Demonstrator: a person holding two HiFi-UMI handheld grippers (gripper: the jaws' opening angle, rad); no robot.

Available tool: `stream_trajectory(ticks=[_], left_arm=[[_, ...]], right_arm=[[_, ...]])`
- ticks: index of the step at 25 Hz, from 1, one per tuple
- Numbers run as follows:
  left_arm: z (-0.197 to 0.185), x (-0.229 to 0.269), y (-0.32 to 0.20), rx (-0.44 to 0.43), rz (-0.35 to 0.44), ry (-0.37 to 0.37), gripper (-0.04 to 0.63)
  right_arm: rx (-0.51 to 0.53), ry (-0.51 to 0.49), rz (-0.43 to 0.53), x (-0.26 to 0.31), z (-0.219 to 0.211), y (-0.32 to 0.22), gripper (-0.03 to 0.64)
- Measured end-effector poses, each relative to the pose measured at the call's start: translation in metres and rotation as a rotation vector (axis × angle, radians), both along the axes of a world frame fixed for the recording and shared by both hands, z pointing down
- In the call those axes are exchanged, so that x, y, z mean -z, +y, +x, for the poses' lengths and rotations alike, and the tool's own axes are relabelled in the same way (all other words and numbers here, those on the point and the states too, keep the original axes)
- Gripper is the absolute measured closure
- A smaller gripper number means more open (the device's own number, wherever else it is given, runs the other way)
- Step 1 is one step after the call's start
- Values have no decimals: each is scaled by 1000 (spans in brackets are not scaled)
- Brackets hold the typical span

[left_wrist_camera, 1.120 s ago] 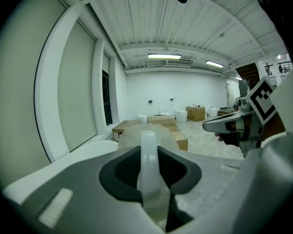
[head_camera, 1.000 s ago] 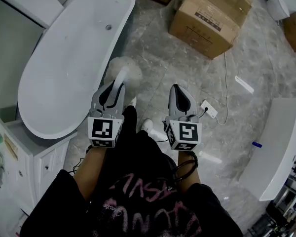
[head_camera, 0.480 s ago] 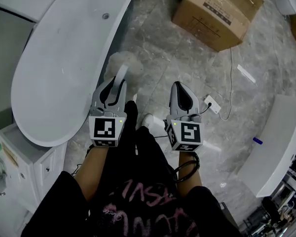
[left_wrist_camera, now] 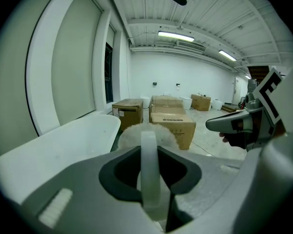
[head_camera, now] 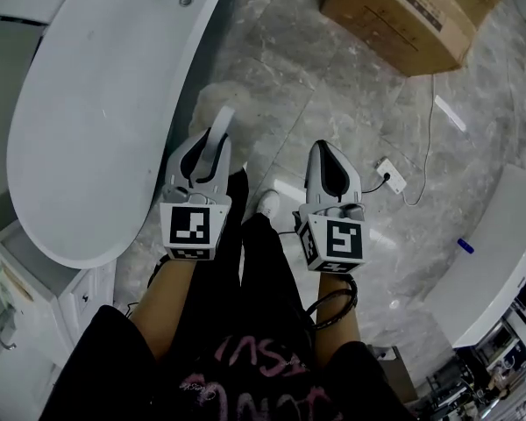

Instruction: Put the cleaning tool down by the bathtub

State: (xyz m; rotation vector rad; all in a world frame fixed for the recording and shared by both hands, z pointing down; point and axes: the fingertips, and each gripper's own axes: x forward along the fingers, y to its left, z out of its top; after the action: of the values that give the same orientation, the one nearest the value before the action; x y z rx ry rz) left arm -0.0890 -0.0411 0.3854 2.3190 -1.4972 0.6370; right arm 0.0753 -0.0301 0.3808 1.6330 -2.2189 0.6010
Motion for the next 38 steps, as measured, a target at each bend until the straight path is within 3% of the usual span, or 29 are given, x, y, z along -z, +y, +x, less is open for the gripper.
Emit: stream_trajectory(ticks=[17, 38], left_arm=[[-11, -123, -18, 70, -135, -26, 502], [-26, -283, -44, 106, -200, -75, 502]], right_arm=[[32, 7, -77, -109, -8, -32, 604], [54, -34, -160, -262, -22, -49, 603]])
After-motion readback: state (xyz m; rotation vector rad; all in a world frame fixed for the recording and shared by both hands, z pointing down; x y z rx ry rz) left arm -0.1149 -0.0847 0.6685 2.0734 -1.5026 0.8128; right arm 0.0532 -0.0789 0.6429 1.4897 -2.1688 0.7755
